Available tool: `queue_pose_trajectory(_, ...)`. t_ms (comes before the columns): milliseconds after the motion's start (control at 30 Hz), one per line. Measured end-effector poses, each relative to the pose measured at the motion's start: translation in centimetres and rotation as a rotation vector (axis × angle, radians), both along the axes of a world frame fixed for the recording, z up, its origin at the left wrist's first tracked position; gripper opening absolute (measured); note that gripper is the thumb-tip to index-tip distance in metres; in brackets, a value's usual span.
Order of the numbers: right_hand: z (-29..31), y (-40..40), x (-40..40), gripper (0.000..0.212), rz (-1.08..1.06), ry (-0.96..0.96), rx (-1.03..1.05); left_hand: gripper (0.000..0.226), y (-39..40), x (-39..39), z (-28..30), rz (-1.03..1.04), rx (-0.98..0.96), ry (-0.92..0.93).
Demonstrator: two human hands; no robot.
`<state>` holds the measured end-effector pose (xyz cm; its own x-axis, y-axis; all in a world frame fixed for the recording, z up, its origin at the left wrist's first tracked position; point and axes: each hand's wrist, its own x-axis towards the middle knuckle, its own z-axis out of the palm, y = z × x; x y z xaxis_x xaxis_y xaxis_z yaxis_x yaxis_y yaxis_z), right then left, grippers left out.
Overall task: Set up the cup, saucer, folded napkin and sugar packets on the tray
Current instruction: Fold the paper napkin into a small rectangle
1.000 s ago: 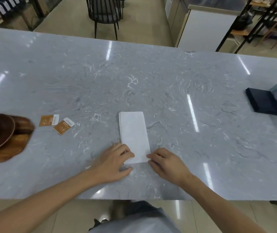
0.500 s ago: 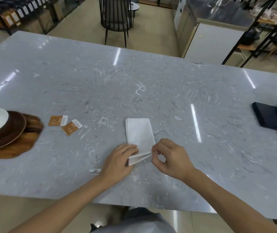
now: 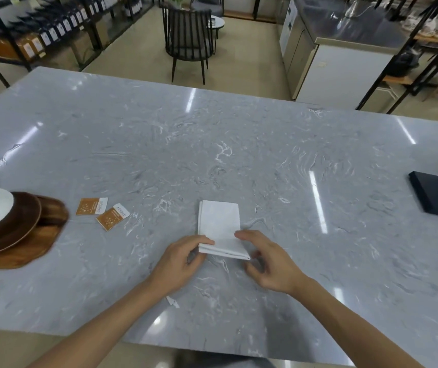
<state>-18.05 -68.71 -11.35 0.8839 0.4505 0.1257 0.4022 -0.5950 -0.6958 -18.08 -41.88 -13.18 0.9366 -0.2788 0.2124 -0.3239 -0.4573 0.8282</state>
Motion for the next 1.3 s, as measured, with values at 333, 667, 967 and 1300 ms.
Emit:
queue_pose_trajectory(333,-1.5,1.2,2.8,0.017,-0.184,-0.001,0.122,0.010,-0.5,2.7,0.8,0.077,-0.010,0.036)
queue_pose_trajectory(667,-2.6,3.3,5.4,0.019,-0.587,0.238,0.209,0.018,-3.0,7.3,-0.2,0.414,0.048,0.169)
queue_pose_trajectory(967,-2.5,3.9,5.4,0.044,-0.552,0.144,-0.019,0.038,-3.6,7.2,0.0,0.454,0.357,-0.020)
queue_pose_trajectory(1300,-3.7,6.0,8.0,0.060,-0.212,-0.106,-0.412,0.069,-4.8,8.4,-1.8,0.076,0.770,-0.032)
